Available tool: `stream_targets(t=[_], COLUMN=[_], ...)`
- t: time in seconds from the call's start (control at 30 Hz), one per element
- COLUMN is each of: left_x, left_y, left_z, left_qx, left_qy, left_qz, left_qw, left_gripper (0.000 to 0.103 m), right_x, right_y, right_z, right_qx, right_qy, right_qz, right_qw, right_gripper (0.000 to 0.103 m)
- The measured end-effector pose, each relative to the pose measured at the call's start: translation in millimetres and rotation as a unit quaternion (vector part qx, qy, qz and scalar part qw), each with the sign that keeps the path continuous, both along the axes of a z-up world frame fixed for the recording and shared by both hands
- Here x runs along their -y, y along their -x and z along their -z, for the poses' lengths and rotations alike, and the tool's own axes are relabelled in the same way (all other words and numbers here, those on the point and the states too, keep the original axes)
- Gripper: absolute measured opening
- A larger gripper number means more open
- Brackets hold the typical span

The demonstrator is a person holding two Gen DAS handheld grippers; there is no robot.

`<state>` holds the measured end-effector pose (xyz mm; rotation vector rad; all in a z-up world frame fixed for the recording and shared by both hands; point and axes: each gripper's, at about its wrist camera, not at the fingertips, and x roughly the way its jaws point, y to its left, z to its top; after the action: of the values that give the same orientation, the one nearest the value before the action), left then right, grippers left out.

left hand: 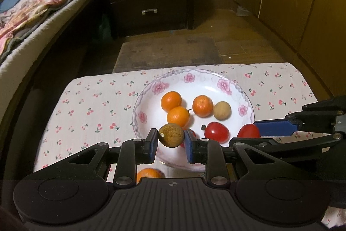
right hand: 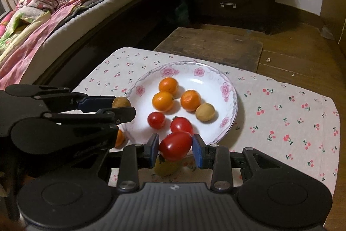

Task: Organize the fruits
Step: 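Carry the brown fruit and the red tomato over the white plate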

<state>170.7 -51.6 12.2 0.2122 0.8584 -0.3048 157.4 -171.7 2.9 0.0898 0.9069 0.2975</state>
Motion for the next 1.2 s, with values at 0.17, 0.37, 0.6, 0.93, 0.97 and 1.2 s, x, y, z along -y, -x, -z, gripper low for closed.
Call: stream_targets(t=[0.17, 0.37, 0.6, 0.93, 0.97, 1.2], left_x=[1.4, 2.4, 5.5, 6.5, 6.6, 6.1], left_y=[-8.7, -13.7, -18.6, -23.2, -23.4, -23.5], left_z=[2.2, 4.8, 10.2, 15.5, 15.3, 16.2], left_qx=[-0.006, -0.01, -0.016, -0.023, -0.023, -0.023], left_qy=[0.006, 0.008, 0.003, 0.0, 0.0, 0.001], left_qz=[-0.002, -0.006, -0.007, -0.008, -0.008, -0.009], left_qw=[1.0, 0.9999, 0.9998, 0.9997, 0.9997, 0.9997], left_gripper=[0.032, 0.032, 0.032, 0.032, 0.032, 0.032], right_x=[3.4, 4.6, 6.3, 6.3, 6.4, 6.3], right_y=[-9.0, -16.8, -22.7, -28.2, -28.5, -29.9], right_z=[2.8, 5.7, 11.8, 17.9, 18.2, 18.5], right_qx=[-0.002, -0.003, -0.007, -0.011, -0.011, -0.011], right_qy=[-0.001, 0.003, 0.005, 0.009, 0.009, 0.008], right_qz=[0.007, 0.009, 0.014, 0.017, 0.018, 0.019], right_qw=[1.0, 1.0, 1.0, 1.0, 1.0, 1.0], right_gripper=[0.034, 0.034, 0.034, 0.034, 0.034, 0.034])
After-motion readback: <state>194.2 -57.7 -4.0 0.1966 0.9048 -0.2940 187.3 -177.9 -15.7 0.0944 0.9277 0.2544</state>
